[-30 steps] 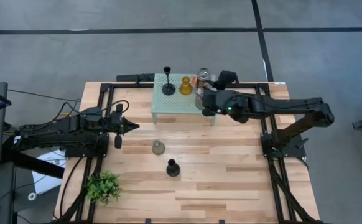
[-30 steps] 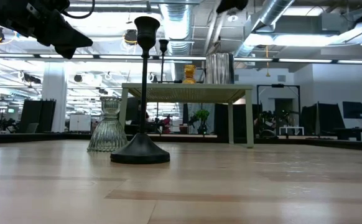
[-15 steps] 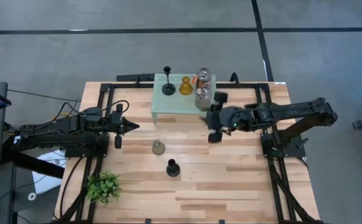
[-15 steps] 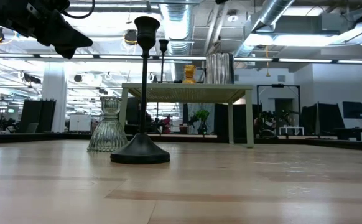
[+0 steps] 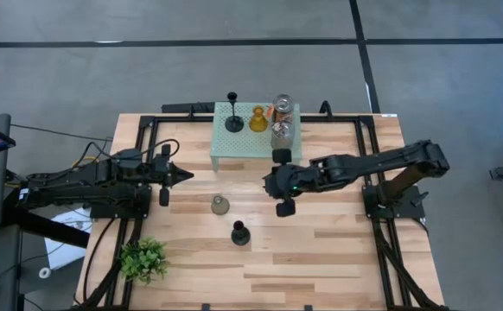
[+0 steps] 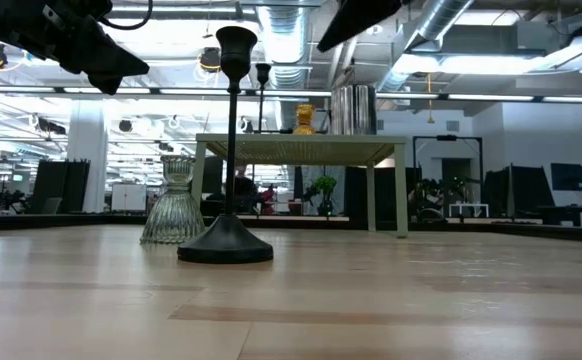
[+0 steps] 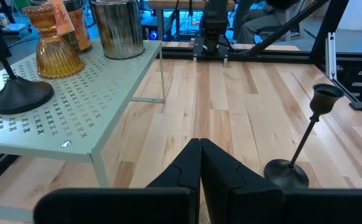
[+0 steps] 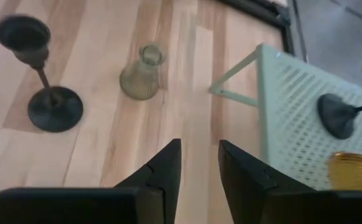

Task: Pick & Place candle stick holders
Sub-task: Put the green glass holder on the shelf aligned with the other glass holder

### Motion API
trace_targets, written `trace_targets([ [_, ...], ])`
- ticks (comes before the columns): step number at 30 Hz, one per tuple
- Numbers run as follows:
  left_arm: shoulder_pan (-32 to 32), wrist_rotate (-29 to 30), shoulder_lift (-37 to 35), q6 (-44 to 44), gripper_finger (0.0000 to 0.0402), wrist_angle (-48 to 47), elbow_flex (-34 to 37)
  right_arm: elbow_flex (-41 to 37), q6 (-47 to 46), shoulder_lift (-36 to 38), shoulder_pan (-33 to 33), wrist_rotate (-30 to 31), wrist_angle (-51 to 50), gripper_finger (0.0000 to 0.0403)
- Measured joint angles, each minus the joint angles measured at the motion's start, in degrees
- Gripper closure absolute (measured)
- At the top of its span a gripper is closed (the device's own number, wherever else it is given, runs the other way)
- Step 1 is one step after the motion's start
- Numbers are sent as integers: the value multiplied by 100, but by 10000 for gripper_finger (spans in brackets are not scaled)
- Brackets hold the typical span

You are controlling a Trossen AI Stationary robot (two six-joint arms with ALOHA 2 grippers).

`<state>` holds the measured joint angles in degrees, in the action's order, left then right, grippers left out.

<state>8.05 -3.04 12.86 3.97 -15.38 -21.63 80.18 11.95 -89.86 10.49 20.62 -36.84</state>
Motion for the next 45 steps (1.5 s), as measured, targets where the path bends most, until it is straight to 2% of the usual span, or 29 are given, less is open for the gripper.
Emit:
trace_targets([
  [12,0,-151,2,-1,394,2,0,15,-314,-208,187,8,6,346],
  [20,-2,-151,0,-148,394,28,1,0,-868,-180,185,7,-338,399],
  [28,-1,-152,0,-342,394,41,2,-2,-908,-328,187,50,-371,395],
  [34,-2,-153,2,-322,394,73,2,-6,-964,-207,271,994,-395,401],
  [39,-2,-152,2,-413,394,113,2,-565,-990,137,342,1042,-125,402],
  [45,-2,-154,2,-597,394,164,2,-1781,-1030,1003,292,1033,1072,402],
])
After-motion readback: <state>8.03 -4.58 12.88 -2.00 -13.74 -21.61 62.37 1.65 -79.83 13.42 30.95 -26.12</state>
